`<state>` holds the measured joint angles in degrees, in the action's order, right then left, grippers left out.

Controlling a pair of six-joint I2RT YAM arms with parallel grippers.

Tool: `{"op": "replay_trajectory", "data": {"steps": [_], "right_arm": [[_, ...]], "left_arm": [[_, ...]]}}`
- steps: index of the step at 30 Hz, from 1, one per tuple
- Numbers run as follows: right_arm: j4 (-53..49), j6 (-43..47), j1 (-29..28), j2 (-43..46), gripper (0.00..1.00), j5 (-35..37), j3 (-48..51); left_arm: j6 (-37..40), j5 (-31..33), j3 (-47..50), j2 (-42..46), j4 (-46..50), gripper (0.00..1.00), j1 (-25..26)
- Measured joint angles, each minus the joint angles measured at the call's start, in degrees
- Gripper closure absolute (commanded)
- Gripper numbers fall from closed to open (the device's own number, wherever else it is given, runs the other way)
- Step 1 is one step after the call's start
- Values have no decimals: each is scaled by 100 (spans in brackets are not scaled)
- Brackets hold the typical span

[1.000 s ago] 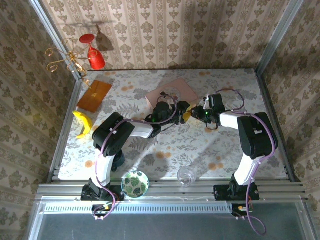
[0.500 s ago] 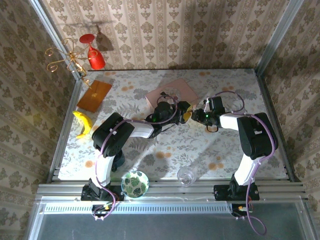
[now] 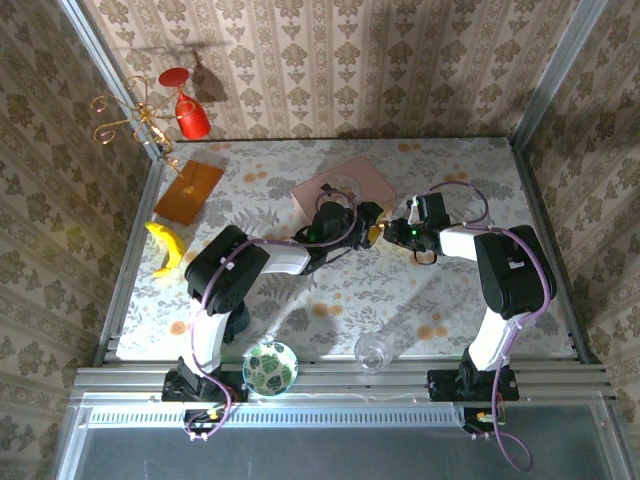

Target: Unlock the padlock with the key

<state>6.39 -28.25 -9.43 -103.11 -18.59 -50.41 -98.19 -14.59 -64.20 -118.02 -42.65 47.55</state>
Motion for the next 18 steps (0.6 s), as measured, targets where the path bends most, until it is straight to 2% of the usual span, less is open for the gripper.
{"op": "replay_trajectory", "data": {"steps": [10,14,18], "right_arm": [[-17,4,0,0,60,20,0],[-28,7,0,0,60,37,-2],[-83,7,-2,0,60,133,-28]], "left_arm": [[55,249,-238,-177,85,47,39],[55,326,-251,-195,76,46,61],[55,354,-188,-203,-28,42,81]]}}
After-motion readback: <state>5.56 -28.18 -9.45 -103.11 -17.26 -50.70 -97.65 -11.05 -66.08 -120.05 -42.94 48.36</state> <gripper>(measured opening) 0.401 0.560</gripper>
